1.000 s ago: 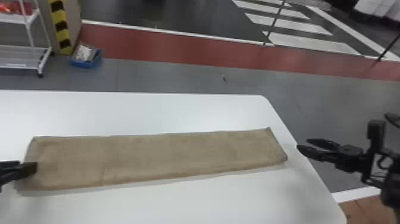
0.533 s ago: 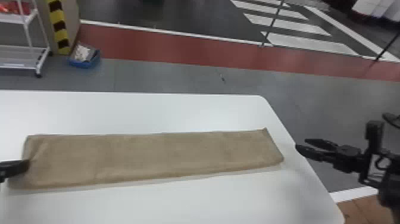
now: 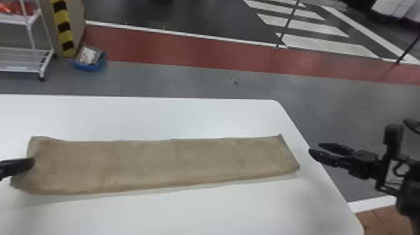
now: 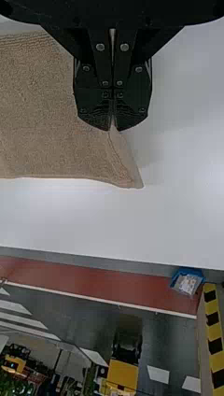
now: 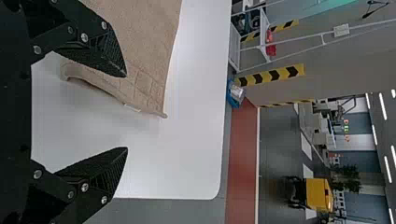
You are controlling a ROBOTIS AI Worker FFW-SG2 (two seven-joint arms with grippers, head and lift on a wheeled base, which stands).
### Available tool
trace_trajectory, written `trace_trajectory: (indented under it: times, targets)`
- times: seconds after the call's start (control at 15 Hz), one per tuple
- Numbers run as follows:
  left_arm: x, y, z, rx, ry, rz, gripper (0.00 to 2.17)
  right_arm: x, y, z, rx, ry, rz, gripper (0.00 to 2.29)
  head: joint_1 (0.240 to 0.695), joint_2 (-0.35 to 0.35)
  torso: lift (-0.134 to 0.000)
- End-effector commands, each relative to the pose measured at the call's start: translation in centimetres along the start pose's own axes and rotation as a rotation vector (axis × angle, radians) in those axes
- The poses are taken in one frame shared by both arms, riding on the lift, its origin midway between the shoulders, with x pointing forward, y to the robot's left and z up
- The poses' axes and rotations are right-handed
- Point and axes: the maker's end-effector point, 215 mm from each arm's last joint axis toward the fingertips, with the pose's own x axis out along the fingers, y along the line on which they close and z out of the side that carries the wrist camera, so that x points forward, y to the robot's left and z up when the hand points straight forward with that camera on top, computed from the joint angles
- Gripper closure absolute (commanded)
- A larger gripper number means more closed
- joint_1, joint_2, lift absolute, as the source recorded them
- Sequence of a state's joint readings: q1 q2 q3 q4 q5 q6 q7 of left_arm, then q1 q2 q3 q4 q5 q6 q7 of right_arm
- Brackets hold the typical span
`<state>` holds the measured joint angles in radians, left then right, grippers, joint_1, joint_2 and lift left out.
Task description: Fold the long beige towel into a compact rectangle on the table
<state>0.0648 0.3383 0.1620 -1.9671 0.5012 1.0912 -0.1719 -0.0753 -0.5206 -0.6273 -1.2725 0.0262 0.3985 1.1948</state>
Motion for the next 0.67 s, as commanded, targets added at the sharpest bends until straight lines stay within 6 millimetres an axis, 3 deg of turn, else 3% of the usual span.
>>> trace_trajectory:
  times: [0.0, 0.4, 0.53, 0.6]
  targets:
    - [-0.4, -1.3, 1.2, -0.027, -0.016, -0.049, 1.36, 0.4, 0.7, 0.4, 0.001, -0.008, 0.007, 0.38, 0.695, -0.304, -0.124]
    - [-1.0, -6.8, 3.3, -0.065, -0.044, -0.188, 1.36, 1.3, 3.2, 2.8, -0.014, -0.094, -0.005, 0.38, 0.695, -0.310, -0.124]
    - [-0.8, -8.6, 4.2, -0.073, -0.058, -0.225, 1.36, 1.9, 4.0, 2.6, 0.001, -0.104, 0.009, 0.42, 0.695, -0.316, -0.124]
    - [-0.6, -9.6, 4.3, -0.074, -0.058, -0.242, 1.36, 2.1, 4.5, 2.1, 0.012, -0.107, 0.017, 0.54, 0.695, -0.323, -0.124]
